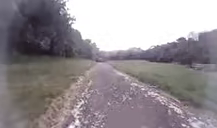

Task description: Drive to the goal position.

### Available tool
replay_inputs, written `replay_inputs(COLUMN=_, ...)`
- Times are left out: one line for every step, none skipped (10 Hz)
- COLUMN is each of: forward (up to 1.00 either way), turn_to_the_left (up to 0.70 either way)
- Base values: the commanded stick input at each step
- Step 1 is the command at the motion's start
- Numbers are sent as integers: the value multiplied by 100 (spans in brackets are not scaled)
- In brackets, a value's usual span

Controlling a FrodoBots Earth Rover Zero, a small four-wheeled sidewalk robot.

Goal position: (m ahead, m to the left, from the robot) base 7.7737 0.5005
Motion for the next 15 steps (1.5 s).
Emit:
replay_inputs(forward=85, turn_to_the_left=0)
replay_inputs(forward=85, turn_to_the_left=0)
replay_inputs(forward=85, turn_to_the_left=0)
replay_inputs(forward=85, turn_to_the_left=0)
replay_inputs(forward=85, turn_to_the_left=0)
replay_inputs(forward=85, turn_to_the_left=0)
replay_inputs(forward=85, turn_to_the_left=0)
replay_inputs(forward=85, turn_to_the_left=0)
replay_inputs(forward=85, turn_to_the_left=0)
replay_inputs(forward=85, turn_to_the_left=0)
replay_inputs(forward=85, turn_to_the_left=0)
replay_inputs(forward=85, turn_to_the_left=0)
replay_inputs(forward=85, turn_to_the_left=0)
replay_inputs(forward=85, turn_to_the_left=0)
replay_inputs(forward=85, turn_to_the_left=0)
